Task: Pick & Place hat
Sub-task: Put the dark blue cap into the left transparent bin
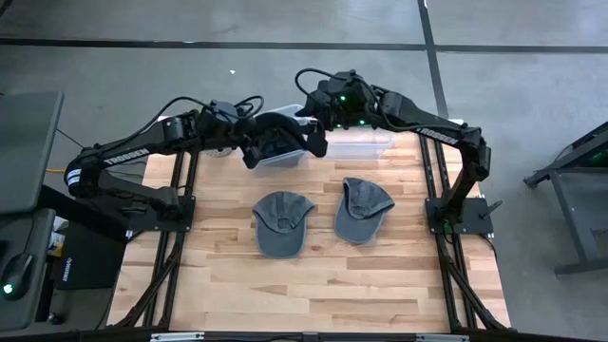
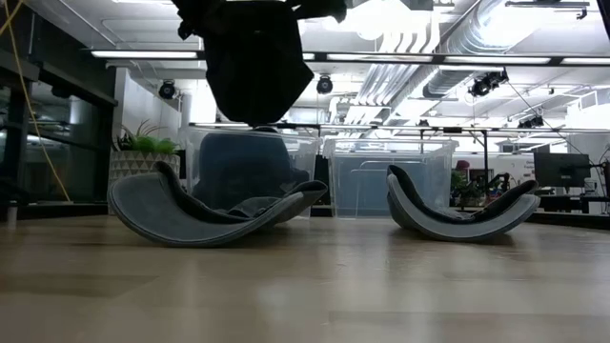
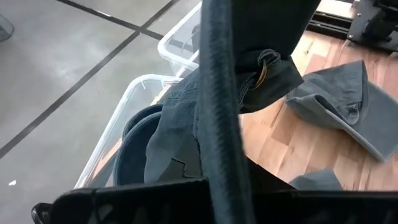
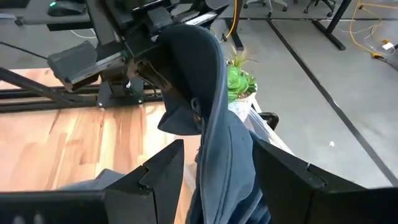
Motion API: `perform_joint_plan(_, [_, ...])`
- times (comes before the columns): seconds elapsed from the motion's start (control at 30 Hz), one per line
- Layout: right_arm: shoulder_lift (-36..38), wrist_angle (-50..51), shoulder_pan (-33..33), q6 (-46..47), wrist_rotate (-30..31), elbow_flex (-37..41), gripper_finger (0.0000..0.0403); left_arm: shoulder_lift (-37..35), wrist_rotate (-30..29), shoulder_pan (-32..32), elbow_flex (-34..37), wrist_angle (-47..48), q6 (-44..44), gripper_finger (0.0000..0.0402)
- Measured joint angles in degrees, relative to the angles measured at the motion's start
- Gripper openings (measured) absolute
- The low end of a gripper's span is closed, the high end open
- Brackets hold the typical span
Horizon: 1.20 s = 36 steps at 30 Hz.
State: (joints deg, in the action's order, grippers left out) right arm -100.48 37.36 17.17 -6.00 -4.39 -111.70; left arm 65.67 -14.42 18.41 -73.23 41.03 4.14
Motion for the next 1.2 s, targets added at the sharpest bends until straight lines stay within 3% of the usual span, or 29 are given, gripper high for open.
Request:
perform_joint_plan(0.3, [-0.1, -4.74, 0.0, 3.19, -0.05, 0.0, 0.0186, 0.0, -0.08, 0.0, 0.0, 0.31, -2.39, 0.0])
perform_joint_plan(1.2, [-1.23, -5.92, -1.27, 6.27, -1.91, 0.02, 0.0186, -0.61, 0.81, 0.0, 0.02, -0.71, -3.89, 0.0])
